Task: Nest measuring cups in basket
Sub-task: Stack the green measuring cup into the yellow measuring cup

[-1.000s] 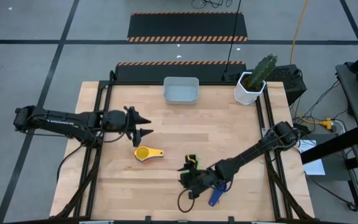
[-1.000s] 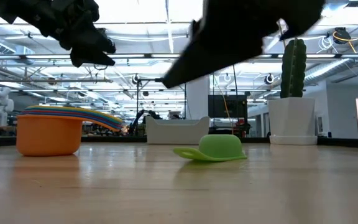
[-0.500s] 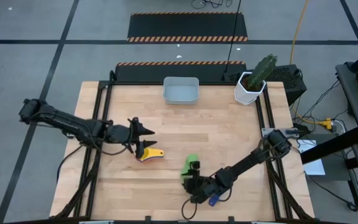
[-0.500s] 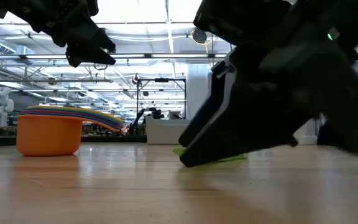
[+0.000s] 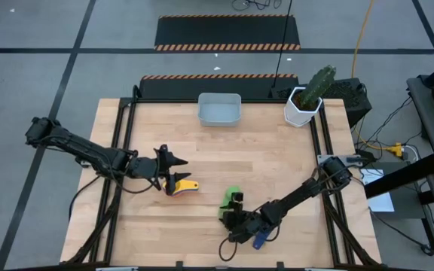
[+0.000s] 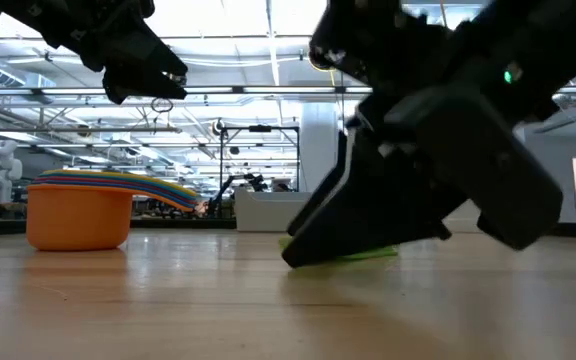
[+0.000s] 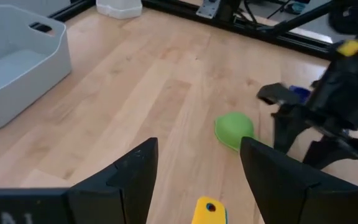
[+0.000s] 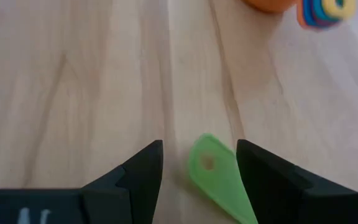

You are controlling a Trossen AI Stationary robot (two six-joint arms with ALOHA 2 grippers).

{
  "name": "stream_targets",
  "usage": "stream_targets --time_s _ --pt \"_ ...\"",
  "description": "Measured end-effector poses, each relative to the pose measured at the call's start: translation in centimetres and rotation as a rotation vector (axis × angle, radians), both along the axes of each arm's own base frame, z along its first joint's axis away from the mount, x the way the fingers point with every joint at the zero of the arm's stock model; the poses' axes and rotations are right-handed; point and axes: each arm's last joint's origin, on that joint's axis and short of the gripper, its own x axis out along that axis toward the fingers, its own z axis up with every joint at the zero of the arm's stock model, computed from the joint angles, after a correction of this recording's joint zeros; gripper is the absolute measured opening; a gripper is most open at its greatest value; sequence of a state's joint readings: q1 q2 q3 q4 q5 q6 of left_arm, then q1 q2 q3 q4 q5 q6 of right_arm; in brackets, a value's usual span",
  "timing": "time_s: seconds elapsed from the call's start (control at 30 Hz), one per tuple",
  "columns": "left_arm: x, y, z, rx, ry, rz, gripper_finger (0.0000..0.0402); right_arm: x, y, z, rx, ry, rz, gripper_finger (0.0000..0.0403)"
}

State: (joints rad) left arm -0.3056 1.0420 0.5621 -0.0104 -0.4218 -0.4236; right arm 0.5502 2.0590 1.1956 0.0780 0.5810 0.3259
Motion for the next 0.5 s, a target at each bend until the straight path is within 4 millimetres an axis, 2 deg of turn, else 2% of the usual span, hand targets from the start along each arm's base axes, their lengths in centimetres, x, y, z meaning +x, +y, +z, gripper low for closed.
stream_targets --time_s 0.17,0.33,0.5 --pt "0.1 0.0 0.1 0.023 -0.012 -0.006 0.0232 -0.7 -0.7 -0.9 -0.005 -0.015 -0.056 0.0199" --pt "0.1 0.1 0.1 0.067 -0.008 0.002 0.0232 -0.8 -0.8 -1.2 -0.020 -0.039 -0.033 0.0196" --pt "0.1 0.4 0.1 0.084 -0.005 0.010 0.0232 -0.8 -1.4 -1.4 -0.058 -0.042 -0.050 0.0160"
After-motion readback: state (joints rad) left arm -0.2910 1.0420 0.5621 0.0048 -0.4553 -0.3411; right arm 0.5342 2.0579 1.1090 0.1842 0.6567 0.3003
